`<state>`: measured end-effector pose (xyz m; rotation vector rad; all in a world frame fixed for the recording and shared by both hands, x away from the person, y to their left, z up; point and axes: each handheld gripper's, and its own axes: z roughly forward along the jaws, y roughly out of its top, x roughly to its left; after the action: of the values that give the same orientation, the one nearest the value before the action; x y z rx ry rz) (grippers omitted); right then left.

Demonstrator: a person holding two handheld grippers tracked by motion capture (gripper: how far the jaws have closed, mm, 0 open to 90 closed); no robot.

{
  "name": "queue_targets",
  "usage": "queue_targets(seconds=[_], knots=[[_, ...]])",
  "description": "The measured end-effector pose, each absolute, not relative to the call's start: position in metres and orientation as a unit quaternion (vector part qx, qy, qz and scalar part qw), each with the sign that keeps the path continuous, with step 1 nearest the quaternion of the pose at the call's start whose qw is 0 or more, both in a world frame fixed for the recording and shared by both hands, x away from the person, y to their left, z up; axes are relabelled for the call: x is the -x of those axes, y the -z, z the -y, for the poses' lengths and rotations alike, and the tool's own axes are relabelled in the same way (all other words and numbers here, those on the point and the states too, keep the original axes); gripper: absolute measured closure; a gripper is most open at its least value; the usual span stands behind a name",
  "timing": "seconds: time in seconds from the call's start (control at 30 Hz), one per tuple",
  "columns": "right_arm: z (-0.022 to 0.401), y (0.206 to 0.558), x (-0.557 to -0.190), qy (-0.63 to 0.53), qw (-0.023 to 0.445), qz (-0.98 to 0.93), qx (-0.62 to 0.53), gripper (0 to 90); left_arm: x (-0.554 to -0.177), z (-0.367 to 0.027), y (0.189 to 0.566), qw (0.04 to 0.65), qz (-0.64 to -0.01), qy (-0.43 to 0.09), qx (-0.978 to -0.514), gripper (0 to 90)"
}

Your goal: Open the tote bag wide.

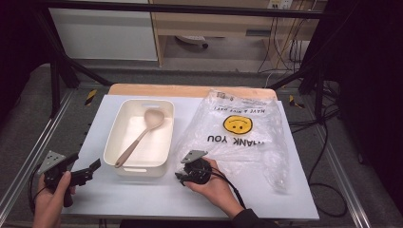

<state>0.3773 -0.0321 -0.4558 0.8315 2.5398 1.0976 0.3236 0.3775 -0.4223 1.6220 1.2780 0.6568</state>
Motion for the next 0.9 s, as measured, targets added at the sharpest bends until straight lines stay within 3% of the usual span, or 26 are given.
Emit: queue_targets(seconds=[0.17, 0.23, 0.43, 0.9], knots=[[0.035, 0.457, -0.386, -0.388, 0.127, -0.86, -0.305, 80.3, -0.323, -0.377, 0.422, 0.469, -0.519, -0.269, -0.662, 6.1], [0.037, 0.458, -0.392, -0.399, 0.12, -0.852, -0.317, 86.0, -0.324, -0.376, 0.422, 0.468, -0.519, -0.268, -0.663, 6.1], [0.038, 0.455, -0.405, -0.405, 0.134, -0.844, -0.325, 88.1, -0.323, -0.379, 0.422, 0.469, -0.523, -0.27, -0.658, 6.2], [0.051, 0.394, -0.443, -0.46, 0.171, -0.795, -0.357, 88.1, -0.323, -0.378, 0.422, 0.465, -0.524, -0.272, -0.66, 6.2]])
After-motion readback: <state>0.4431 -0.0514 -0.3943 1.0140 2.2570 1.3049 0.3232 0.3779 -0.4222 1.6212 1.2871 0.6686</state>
